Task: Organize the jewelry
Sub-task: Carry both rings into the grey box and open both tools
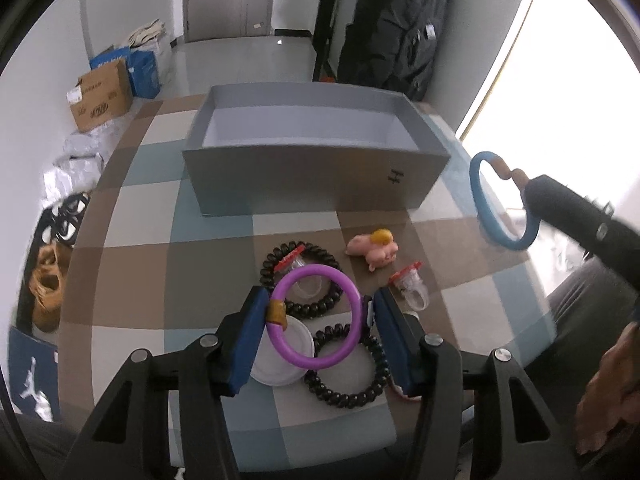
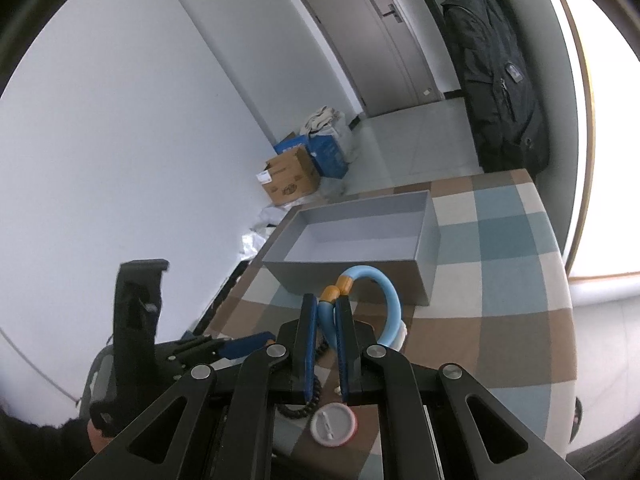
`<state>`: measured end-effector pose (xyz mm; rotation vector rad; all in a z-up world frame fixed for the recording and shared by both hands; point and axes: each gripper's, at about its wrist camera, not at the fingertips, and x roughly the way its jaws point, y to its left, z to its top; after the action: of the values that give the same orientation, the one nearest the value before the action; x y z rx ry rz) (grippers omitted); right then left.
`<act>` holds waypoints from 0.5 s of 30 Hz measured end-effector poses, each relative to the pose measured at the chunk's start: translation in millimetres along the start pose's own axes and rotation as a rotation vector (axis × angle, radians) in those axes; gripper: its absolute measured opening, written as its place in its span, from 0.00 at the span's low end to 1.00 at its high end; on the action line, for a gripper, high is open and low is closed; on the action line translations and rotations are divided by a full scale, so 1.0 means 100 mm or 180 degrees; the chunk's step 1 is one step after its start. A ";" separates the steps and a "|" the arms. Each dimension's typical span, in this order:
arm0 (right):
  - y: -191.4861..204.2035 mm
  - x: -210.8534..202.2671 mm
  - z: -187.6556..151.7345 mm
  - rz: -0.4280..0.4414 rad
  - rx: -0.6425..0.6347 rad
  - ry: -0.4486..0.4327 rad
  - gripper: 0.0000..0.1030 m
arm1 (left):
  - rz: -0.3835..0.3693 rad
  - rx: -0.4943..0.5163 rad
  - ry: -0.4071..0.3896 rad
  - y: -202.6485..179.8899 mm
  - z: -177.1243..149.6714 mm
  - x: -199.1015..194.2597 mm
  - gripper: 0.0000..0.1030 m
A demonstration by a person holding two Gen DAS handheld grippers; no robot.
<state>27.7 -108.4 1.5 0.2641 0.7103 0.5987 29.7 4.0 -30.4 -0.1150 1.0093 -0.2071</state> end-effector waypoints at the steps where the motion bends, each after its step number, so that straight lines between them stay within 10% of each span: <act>1: 0.00 0.00 0.01 0.0018 0.0017 -0.0001 0.08 | -0.0047 -0.0052 -0.0021 0.02 0.02 -0.02 0.47; 15: 0.08 0.01 0.48 0.0176 -0.0062 -0.0035 0.08 | -0.0304 -0.0311 -0.0362 0.12 0.71 -0.27 0.47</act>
<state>57.2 -103.0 39.4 0.2696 0.6880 0.6562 77.5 21.8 26.8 -0.2615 0.9014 -0.2357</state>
